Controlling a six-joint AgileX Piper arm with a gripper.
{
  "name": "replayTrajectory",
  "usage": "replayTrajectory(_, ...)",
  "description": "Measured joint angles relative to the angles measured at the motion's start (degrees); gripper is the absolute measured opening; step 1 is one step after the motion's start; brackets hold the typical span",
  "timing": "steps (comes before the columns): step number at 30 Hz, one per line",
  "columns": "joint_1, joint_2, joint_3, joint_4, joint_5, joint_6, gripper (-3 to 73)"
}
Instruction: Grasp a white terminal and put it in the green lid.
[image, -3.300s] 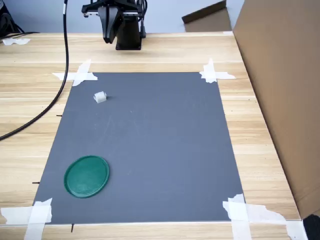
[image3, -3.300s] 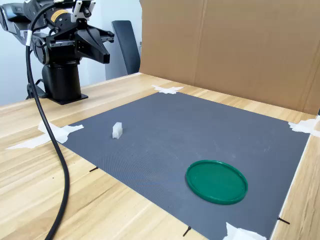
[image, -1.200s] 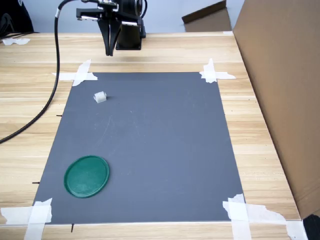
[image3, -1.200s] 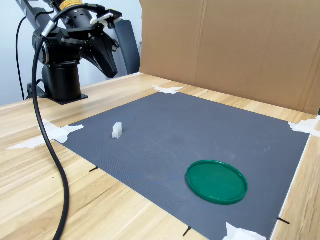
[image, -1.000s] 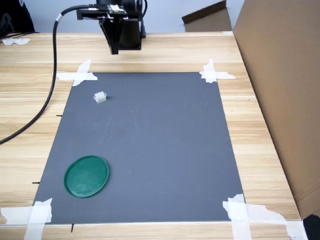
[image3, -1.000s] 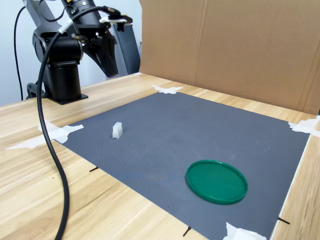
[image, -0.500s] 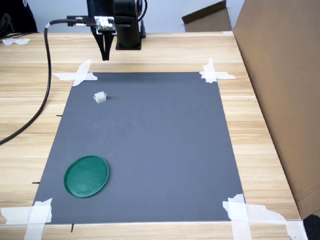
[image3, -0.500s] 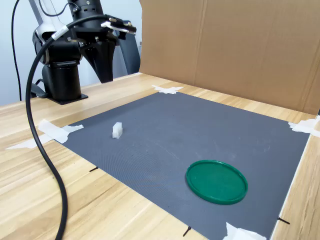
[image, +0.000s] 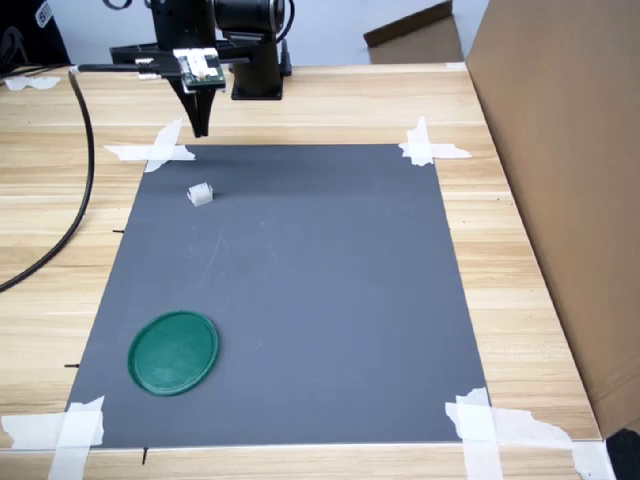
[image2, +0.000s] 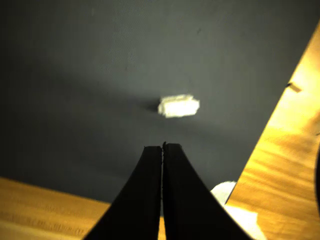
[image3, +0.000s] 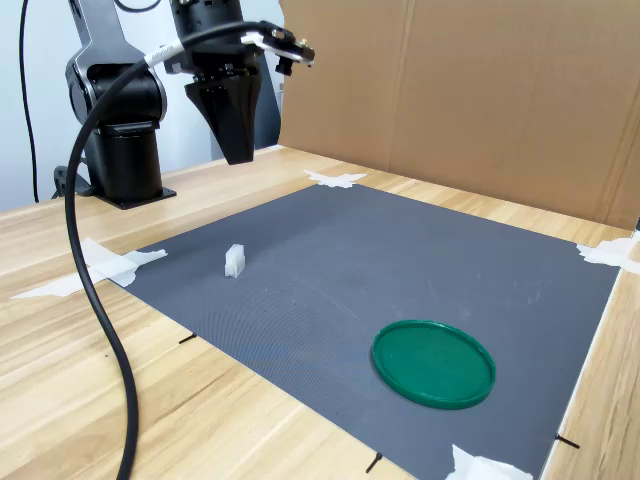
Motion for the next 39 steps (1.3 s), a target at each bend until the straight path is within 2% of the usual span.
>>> replayTrajectory(2,0.0,2.58,-0.25,-0.39,2.88,-0.76,-0.9)
replayTrajectory(3,0.0,5.39,-0.36,-1.54,5.6,-1.05,4.8)
replayTrajectory(4,0.0,5.87,-0.41,-1.77,5.9,-1.05,6.6)
replayTrajectory(7,0.0,7.48,-2.37,-3.23,6.63,-1.18,26.7)
replayTrajectory(8,0.0,7.48,-2.94,-3.57,6.41,-1.18,32.1)
replayTrajectory(9,0.0,7.48,-3.29,-3.86,6.14,-1.24,34.3)
replayTrajectory(11,0.0,7.48,-4.51,-7.42,4.28,-1.8,50.4)
replayTrajectory(16,0.0,7.6,-4.58,-9.35,4.12,-2.88,61.5)
replayTrajectory(20,0.0,9.54,-4.58,-2.92,5.73,-16.92,63.2)
replayTrajectory(21,0.0,10.02,-4.58,-2.55,5.73,-17.68,63.2)
replayTrajectory(23,0.0,10.86,-4.58,-2.61,5.73,-18.07,63.2)
replayTrajectory(33,0.0,18.69,-4.58,-7.06,0.68,-15.6,62.8)
replayTrajectory(39,0.0,23.05,-4.62,-7.12,-1.29,-15.19,62.6)
